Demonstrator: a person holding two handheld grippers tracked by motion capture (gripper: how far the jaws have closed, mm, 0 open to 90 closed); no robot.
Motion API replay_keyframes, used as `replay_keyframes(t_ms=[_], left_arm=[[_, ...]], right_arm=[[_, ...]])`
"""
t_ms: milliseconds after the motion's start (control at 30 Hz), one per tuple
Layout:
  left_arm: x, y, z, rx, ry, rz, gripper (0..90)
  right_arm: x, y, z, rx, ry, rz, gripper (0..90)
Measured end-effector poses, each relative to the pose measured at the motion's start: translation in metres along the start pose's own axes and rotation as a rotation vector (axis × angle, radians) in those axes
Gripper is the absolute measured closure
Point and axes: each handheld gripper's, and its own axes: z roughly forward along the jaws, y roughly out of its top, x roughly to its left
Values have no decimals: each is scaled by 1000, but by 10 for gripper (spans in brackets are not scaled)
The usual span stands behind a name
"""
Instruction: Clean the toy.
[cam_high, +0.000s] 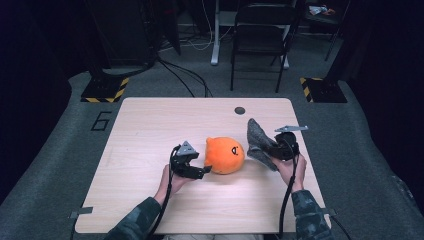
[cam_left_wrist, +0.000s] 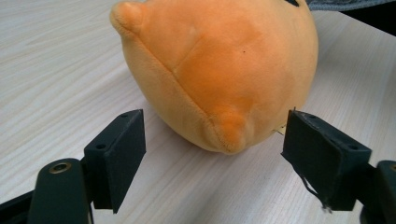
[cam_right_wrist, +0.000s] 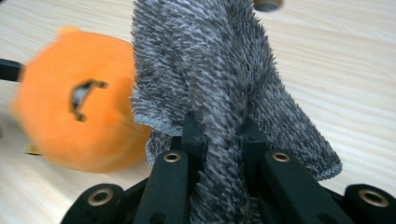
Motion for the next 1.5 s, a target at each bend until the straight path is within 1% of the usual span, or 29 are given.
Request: replay_keyframes(t_ms=[67, 100, 133, 167, 200, 233, 267, 300, 333, 367, 400, 433, 567, 700, 733, 767, 867, 933, 967, 1000, 1033, 1067, 1133, 1200, 1300, 1367, 1400, 1433, 1500], left_arm=[[-2, 0, 2, 3, 2, 5, 241], [-2, 0, 4, 3, -4, 12, 263], [-3, 0, 5, 11, -6, 8, 285], [-4, 0, 6, 13, 4, 12, 310], [-4, -1, 8, 14, -6, 18, 338], [-4, -1, 8, 26, -4, 24, 352], [-6, -2, 11, 20, -3, 18, 373], [-7, -2, 12, 23, -7, 21, 423], [-9, -3, 13, 20, -2, 19, 435], [-9, -3, 13, 19, 0, 29, 463], [-11, -3, 14, 9, 2, 21, 492], [-12, -2, 14, 6, 8, 25, 514], [-13, -2, 13, -12, 4, 19, 611], [-14, -2, 13, -15, 8, 21, 653], [-16, -2, 14, -30, 14, 13, 660], [-17, -2, 14, -39, 8, 10, 672], [-20, -2, 14, -49, 9, 23, 702], [-23, 0, 13, -60, 2, 53, 719], [-25, 0, 14, -75, 1, 49, 726], [-26, 0, 14, -86, 4, 57, 734], [-26, 1, 15, -80, 4, 67, 744], [-28, 1, 16, -94, 6, 59, 749], [-28, 1, 17, -95, 7, 75, 755], [-29, 2, 17, -86, 2, 82, 759], [-28, 1, 18, -90, 7, 82, 761], [-30, 0, 19, -84, 7, 95, 761], [-30, 0, 19, -74, 3, 106, 760], [-31, 0, 20, -78, 6, 102, 759], [-30, 0, 20, -69, 9, 112, 758]], right_arm=[[8, 6, -1, -11, 9, -24, 778], [12, 7, -2, -13, 18, -19, 778], [16, 10, -3, -19, 15, -37, 778], [19, 12, -3, -20, 20, -45, 778], [22, 14, -4, -21, 26, -48, 778], [25, 15, -4, -25, 27, -57, 778], [27, 16, -5, -26, 32, -61, 778], [29, 17, -6, -27, 38, -59, 778], [31, 19, -7, -32, 43, -64, 778], [33, 20, -8, -33, 47, -66, 777], [35, 21, -9, -30, 50, -70, 777], [37, 22, -10, -33, 54, -74, 777], [46, 28, -13, -38, 73, -85, 776], [61, 37, -11, -38, 98, -111, 776], [64, 38, -9, -42, 101, -116, 775], [68, 40, -7, -39, 107, -124, 775], [81, 45, 4, -13, 122, -158, 774], [87, 46, 12, 6, 132, -162, 774], [89, 46, 14, 13, 135, -160, 774], [91, 46, 18, 20, 143, -167, 774], [93, 46, 21, 30, 142, -170, 774], [95, 46, 24, 33, 138, -171, 774], [97, 45, 31, 49, 146, -166, 773], [100, 43, 39, 69, 147, -175, 770], [100, 40, 46, 76, 143, -191, 770], [99, 38, 50, 93, 136, -188, 771], [99, 37, 51, 100, 130, -194, 771], [99, 36, 53, 106, 128, -204, 772], [98, 35, 54, 104, 129, -215, 771]])
